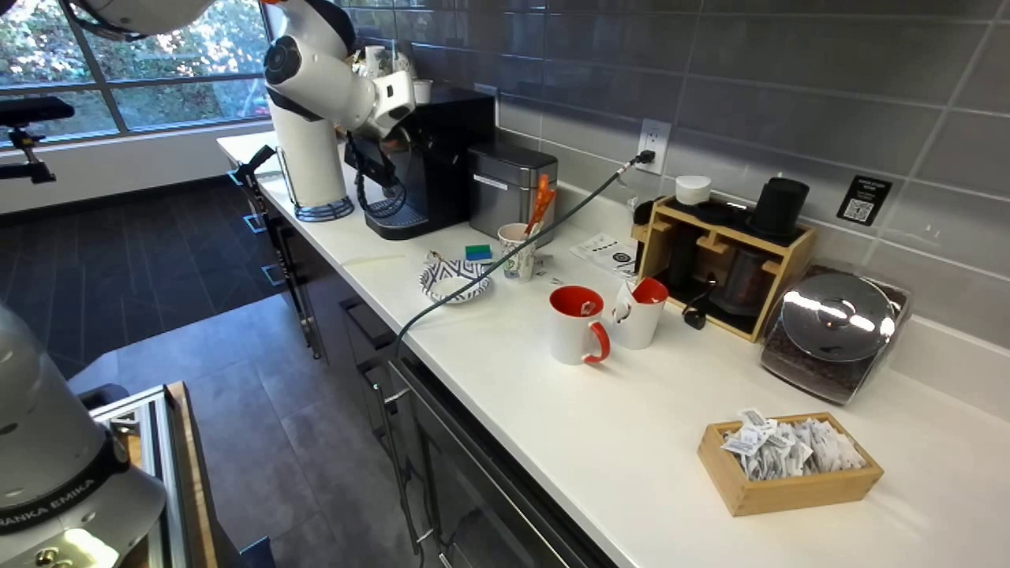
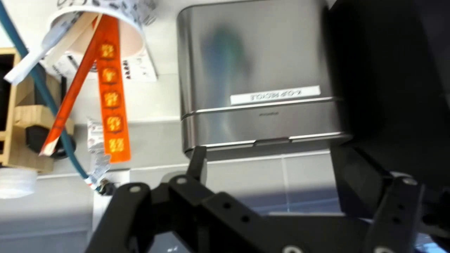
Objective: Put the orange objects in the left cup
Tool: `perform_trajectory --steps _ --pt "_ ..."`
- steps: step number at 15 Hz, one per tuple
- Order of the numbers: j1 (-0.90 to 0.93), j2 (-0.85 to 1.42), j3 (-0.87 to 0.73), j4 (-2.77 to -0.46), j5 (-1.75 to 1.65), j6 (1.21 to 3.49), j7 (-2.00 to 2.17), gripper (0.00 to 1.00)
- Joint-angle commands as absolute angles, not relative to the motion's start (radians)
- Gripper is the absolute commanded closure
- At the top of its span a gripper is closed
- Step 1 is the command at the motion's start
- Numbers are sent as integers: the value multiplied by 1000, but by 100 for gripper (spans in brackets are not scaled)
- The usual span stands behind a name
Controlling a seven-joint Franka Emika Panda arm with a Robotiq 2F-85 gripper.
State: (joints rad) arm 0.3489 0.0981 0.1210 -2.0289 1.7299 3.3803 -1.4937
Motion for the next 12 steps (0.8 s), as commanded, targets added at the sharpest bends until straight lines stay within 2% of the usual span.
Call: perform_trajectory --steps 1,10,11,12 --pt "328 23 136 -2197 1723 3199 -1506 0" --pt "271 0 173 -2500 1021 2990 -1074 0" --pt "301 42 165 -2434 1140 3046 -1138 0" --pt "293 40 165 -2455 1086 3031 -1111 0"
